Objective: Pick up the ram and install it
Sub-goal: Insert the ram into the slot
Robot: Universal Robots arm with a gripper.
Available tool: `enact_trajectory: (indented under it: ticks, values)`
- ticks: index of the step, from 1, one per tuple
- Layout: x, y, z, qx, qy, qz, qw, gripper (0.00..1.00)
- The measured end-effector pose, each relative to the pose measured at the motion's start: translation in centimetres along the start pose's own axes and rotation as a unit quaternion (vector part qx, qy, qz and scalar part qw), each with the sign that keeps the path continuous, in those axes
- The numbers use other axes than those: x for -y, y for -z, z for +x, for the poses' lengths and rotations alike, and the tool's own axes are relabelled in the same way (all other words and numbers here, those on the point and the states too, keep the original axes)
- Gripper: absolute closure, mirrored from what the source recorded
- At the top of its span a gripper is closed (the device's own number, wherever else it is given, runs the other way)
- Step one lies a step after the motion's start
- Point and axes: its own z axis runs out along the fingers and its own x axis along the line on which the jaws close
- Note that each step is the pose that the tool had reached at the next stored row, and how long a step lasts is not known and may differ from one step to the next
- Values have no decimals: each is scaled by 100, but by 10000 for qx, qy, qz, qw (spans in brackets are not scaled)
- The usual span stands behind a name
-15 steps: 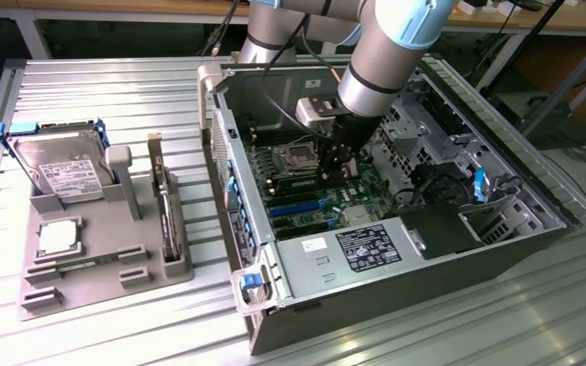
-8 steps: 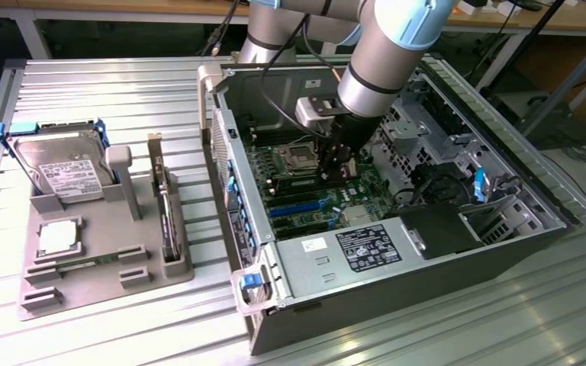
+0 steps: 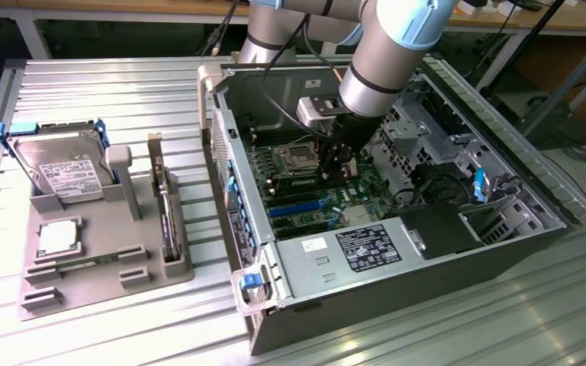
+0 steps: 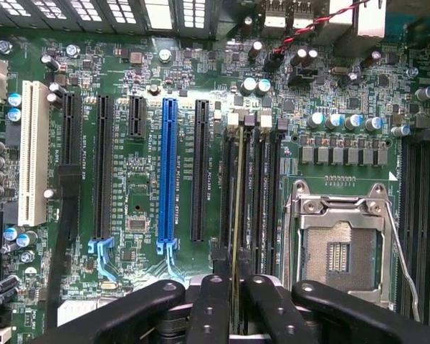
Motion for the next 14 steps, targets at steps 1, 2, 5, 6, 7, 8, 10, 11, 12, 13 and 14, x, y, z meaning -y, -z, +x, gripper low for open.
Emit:
enact_trajectory:
  ticks: [1,2,5,6,7,8,10,11,12,13,14]
  values:
    - [0,0,0,0,0,0,10000,86]
    - [0,1,0,-1,4,-1,10000,86]
    - [0,1,0,-7,88,-6,10000,86]
    - [0,1,0,-7,88,-6,10000,86]
    - [0,1,0,-7,88,-6,10000,86]
    - [1,-4,0,-7,88,-7,10000,86]
    - [1,-10,1,-8,91,-7,10000,86]
    - [1,-11,1,-9,113,-8,9999,86]
    - [1,-11,1,-10,124,-9,9999,86]
    - [1,-11,1,-10,133,-9,9999,86]
    - [1,-11,1,-11,150,-10,9999,86]
